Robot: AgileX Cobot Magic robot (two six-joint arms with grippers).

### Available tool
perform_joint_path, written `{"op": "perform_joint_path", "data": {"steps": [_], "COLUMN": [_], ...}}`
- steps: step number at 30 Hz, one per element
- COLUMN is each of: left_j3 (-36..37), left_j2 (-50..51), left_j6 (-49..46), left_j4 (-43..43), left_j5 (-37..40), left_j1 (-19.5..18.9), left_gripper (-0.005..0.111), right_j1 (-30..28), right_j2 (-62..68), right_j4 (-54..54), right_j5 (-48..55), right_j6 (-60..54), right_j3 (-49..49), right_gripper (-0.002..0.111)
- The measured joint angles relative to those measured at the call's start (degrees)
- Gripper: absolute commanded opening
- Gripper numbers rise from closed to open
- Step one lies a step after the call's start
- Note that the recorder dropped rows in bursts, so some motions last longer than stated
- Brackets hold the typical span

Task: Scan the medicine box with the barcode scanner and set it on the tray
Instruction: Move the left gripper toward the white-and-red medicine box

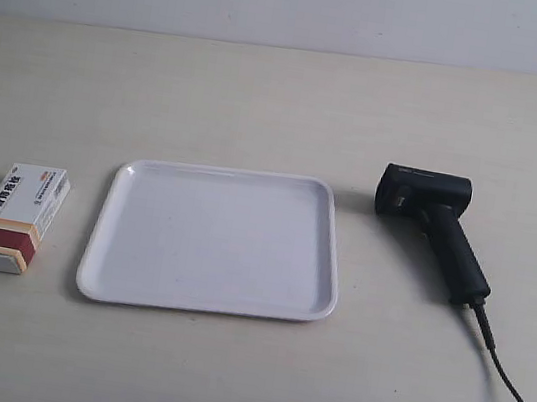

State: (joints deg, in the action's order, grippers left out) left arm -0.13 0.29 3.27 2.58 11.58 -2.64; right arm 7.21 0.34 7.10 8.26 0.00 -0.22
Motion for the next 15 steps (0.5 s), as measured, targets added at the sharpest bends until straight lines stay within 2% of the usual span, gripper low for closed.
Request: {"op": "perform_joint_path", "data": {"steps": [4, 8, 12, 15], "left_j3": [0.00, 0.14, 0.14, 0.14], "left_j2": [0.00, 0.00, 0.00, 0.39], "left_j6": [0.91, 7.02, 10.92, 10.33], "left_j4": [-0.68, -5.32, -7.09, -7.35], "left_j5": [-0.37, -4.59, -14.87, -23.38], "left_j1": [0.00, 0.00, 0.00, -0.12], "left_gripper": [0.002, 0.002, 0.000, 0.000], "right_j1": [0.00, 0.00, 0.00, 0.00], "right_j2": [0.00, 0.00, 0.00, 0.00], "right_j4": [0.00, 0.00, 0.00, 0.28], "right_j5": [0.00, 0.00, -0.24, -3.04], "right_j6": [0.00, 0.00, 0.00, 0.00], "right_j3": [0.00, 0.00, 0.00, 0.00], "right_gripper": [0.001, 0.001, 0.001, 0.001]}}
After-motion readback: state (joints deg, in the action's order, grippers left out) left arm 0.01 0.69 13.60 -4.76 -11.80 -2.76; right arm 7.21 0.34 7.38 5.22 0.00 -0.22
